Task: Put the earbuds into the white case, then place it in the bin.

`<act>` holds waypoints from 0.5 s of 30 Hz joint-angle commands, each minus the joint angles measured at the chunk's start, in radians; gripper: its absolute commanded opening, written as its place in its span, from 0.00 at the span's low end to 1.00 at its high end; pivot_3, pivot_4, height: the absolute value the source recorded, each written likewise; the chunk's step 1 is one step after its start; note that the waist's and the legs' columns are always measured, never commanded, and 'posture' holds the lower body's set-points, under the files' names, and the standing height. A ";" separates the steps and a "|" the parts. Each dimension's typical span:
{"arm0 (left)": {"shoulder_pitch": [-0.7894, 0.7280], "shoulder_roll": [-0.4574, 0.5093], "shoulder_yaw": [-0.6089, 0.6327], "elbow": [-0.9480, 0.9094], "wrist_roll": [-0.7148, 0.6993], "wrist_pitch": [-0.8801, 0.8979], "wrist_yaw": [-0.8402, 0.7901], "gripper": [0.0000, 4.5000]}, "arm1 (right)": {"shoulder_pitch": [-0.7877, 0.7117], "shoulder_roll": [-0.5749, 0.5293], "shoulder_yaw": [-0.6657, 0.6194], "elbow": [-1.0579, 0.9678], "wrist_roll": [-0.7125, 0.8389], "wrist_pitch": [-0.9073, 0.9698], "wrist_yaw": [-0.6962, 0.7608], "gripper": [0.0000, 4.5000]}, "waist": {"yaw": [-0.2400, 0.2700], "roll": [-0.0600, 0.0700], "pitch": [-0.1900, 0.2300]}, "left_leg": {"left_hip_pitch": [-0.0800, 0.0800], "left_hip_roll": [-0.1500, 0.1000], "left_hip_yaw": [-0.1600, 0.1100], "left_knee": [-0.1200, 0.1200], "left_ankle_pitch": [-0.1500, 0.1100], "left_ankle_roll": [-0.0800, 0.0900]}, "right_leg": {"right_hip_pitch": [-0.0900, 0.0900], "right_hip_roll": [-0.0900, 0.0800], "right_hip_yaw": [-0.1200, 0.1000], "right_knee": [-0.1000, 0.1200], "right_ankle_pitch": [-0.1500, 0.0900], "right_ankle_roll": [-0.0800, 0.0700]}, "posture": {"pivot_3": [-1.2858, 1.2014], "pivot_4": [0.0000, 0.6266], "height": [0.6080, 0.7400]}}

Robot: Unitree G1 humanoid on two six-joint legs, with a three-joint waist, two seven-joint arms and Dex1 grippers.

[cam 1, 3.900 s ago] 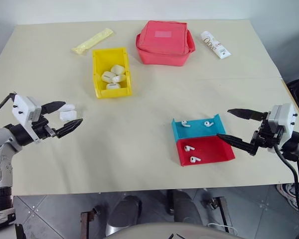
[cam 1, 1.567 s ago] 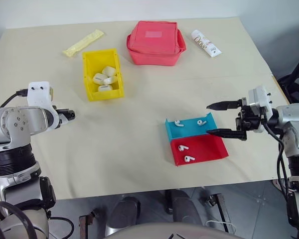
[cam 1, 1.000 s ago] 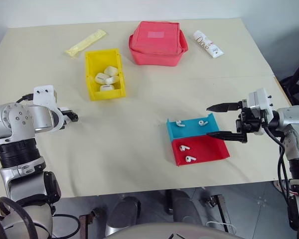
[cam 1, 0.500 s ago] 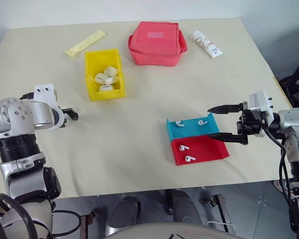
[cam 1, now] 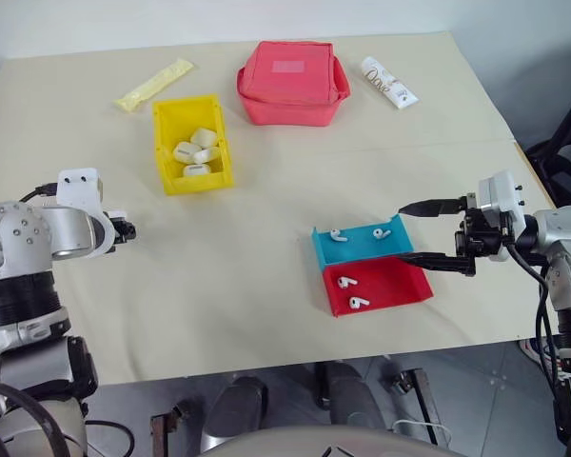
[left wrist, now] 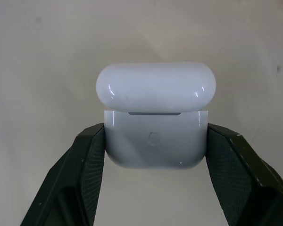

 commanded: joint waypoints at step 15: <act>0.251 -0.078 -0.183 -0.125 0.241 -1.433 -1.219 0.62 | 0.229 -0.047 -0.185 -0.327 0.084 0.152 -0.210 1.00 | 0.029 0.002 0.001 | -0.002 0.000 0.000 0.002 0.000 0.001 | 0.002 -0.002 -0.002 -0.008 0.000 0.000 | 0.52 0.24 1.00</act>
